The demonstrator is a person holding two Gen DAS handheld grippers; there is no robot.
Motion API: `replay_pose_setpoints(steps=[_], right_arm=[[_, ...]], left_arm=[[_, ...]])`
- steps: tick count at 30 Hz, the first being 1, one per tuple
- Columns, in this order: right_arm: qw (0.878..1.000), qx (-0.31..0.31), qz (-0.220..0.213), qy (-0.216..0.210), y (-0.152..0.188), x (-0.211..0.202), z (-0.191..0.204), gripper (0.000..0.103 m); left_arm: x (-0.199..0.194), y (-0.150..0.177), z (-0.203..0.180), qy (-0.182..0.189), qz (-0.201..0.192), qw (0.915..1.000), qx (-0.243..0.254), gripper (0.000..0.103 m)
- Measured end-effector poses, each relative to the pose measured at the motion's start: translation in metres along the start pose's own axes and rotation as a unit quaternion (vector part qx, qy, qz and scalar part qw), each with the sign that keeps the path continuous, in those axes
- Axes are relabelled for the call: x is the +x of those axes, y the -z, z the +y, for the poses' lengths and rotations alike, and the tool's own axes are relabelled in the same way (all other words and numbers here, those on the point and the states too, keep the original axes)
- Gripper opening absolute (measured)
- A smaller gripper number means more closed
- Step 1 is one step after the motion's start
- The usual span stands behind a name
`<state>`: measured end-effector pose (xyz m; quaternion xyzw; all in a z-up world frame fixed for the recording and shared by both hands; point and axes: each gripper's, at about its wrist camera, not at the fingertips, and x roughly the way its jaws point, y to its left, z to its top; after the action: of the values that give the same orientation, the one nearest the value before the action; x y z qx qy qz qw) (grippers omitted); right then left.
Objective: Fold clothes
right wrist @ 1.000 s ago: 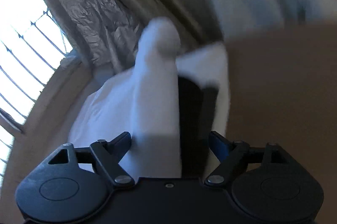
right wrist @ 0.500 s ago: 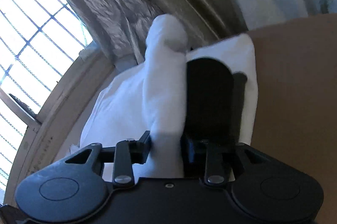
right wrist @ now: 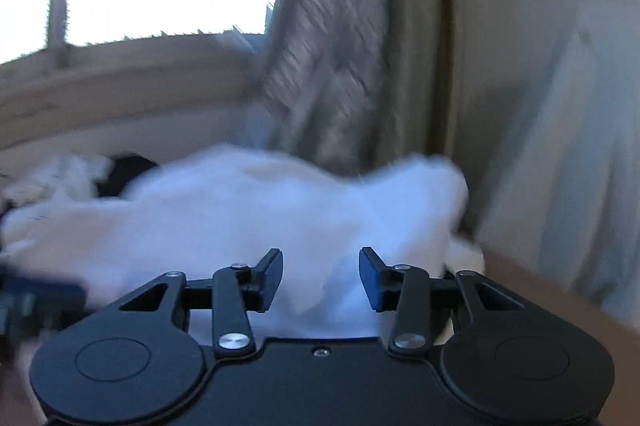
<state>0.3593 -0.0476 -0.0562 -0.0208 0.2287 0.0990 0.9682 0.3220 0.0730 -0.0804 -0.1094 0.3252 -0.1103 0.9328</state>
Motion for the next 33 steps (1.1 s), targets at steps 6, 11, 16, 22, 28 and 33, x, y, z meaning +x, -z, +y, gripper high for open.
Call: replay_pose_setpoints(steps=[6,11,16,22,28,33], right_arm=[[0.992,0.121,-0.024,-0.002,0.013,-0.01,-0.033,0.04],[0.999,-0.001,-0.011,-0.036,0.046,-0.05,-0.01,0.052],[0.998,-0.013,0.025,-0.061,0.094,-0.09,-0.006,0.063],[0.995,0.093,0.025,-0.01,0.105,-0.157,-0.006,0.067],[0.99,0.134,0.02,0.034,0.098,-0.215,-0.003,0.072],[0.99,0.128,0.019,0.06,0.101,-0.251,0.0,0.076]], left_arm=[[-0.022,0.0,-0.011,0.009,-0.022,0.9991,0.035,0.048],[-0.031,0.012,-0.006,0.016,-0.012,0.9998,0.003,0.055],[-0.052,0.032,-0.024,-0.011,0.008,0.9997,0.021,0.063],[-0.111,0.061,-0.054,-0.03,0.008,0.9987,0.04,0.078],[-0.163,0.086,-0.079,-0.03,0.001,0.9977,0.061,0.085],[-0.188,0.105,-0.092,-0.03,0.005,0.9968,0.073,0.087]])
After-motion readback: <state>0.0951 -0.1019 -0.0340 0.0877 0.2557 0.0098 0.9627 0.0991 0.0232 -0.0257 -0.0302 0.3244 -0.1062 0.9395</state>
